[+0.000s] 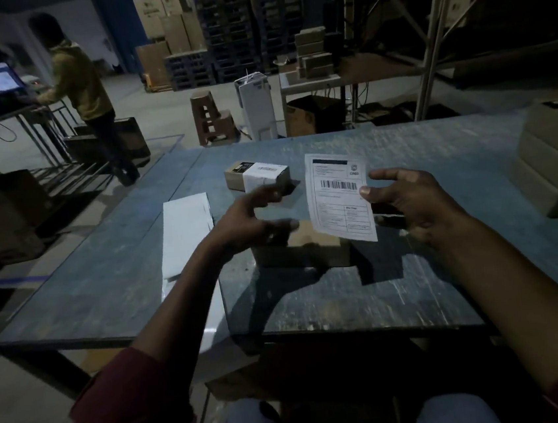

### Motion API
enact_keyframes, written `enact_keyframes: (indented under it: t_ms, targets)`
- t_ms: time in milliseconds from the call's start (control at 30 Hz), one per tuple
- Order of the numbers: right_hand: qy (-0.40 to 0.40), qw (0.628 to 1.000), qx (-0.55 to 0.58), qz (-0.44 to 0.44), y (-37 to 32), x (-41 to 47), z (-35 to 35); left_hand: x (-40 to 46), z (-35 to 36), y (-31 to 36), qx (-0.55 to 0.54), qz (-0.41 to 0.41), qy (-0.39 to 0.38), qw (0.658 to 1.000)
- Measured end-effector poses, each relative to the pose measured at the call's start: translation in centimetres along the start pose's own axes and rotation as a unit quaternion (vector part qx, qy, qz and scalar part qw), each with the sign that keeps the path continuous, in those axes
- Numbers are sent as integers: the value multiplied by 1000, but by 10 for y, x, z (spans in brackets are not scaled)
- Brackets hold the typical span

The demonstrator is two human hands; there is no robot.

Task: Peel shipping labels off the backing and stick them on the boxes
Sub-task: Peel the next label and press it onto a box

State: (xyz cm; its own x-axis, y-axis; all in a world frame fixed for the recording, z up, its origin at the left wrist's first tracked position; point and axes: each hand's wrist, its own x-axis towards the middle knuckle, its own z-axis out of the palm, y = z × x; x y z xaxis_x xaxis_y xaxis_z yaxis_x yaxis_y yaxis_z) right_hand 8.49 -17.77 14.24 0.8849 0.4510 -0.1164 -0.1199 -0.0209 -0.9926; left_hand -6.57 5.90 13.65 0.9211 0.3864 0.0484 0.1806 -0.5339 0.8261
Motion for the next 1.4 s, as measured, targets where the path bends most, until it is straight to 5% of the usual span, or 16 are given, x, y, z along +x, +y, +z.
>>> enact_keyframes:
  t_ms: [133,500,1400]
  targets:
    - [-50,998,0,31,0,-7,-3,6,-7,-14,131,-49,-170,975]
    - [-6,997,-71,8,23,-12,14,-10,23,-23,206,97,29,973]
    - [23,994,-103,-4,32,-12,15,-13,30,-27,217,82,40,972]
